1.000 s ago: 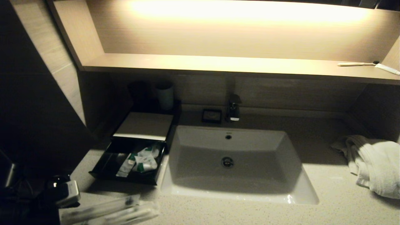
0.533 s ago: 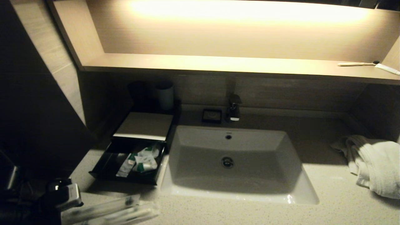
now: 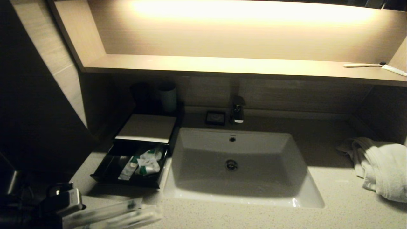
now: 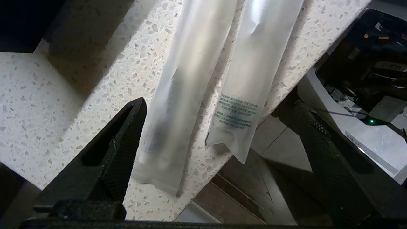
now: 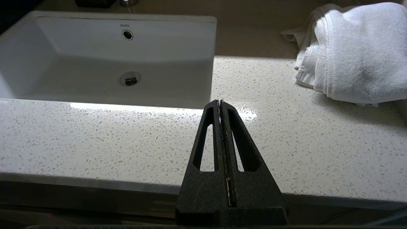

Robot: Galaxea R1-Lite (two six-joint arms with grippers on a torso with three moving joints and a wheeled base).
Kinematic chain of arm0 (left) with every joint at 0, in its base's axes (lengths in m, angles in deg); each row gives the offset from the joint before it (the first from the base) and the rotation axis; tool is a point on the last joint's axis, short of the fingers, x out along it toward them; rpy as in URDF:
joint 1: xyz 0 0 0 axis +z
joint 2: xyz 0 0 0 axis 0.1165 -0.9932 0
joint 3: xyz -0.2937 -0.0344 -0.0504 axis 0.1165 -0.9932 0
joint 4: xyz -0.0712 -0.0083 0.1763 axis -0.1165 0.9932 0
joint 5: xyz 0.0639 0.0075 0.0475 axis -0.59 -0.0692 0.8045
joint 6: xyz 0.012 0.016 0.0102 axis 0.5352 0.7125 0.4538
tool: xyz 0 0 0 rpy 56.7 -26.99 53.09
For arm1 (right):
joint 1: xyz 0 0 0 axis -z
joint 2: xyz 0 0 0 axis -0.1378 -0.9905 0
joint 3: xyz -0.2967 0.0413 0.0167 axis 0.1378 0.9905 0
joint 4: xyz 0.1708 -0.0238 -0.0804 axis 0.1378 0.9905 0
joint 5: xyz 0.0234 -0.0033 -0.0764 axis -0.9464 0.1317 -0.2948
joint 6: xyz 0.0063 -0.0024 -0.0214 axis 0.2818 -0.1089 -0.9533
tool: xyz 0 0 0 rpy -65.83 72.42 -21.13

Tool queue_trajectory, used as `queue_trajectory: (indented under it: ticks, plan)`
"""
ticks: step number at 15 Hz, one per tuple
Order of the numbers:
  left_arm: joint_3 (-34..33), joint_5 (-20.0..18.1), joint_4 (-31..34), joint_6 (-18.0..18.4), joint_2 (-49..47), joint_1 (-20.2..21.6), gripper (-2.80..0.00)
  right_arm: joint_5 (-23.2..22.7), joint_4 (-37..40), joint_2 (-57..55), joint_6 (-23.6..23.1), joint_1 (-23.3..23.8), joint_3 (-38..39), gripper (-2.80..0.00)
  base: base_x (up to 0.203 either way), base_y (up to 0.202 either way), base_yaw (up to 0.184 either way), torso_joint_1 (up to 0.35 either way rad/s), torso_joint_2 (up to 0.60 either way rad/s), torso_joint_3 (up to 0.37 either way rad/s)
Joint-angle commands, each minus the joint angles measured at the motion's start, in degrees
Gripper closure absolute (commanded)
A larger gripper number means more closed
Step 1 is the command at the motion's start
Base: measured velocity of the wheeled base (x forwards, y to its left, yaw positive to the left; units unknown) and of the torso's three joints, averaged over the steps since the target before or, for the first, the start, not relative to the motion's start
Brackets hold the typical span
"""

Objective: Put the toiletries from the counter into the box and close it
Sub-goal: Pick up the bathroom toiletry

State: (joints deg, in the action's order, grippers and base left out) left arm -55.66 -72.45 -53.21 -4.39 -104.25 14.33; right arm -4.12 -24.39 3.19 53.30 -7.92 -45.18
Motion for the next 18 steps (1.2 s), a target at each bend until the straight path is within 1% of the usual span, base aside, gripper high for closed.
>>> queue_trajectory:
  ticks: [1,5,16,17,18]
  plan:
    - [0.35,-0.12,-0.17,0.62,-1.45,0.17,-2.80,-0.02,-0.01,0.00,0.01,0.00,0.00,0.00,0.000,0.000,0.000,0.000,0.00,0.000]
    - [0.58,0.00,-1.12,0.88,-3.59,0.34,-2.80,-0.02,-0.01,0.00,0.01,0.00,0.00,0.00,0.000,0.000,0.000,0.000,0.00,0.000]
    - [0.49,0.00,-2.61,1.58,-4.47,0.69,-2.80,-0.02,-0.01,0.00,0.01,0.00,0.00,0.00,0.000,0.000,0.000,0.000,0.00,0.000]
    - [0.49,0.00,-2.61,1.67,-4.47,0.69,0.00,-0.02,-0.01,0.00,0.01,0.00,0.00,0.00,0.000,0.000,0.000,0.000,0.00,0.000]
    - [0.49,0.00,-2.61,1.67,-4.47,0.69,0.00,-0.02,-0.01,0.00,0.01,0.00,0.00,0.00,0.000,0.000,0.000,0.000,0.00,0.000]
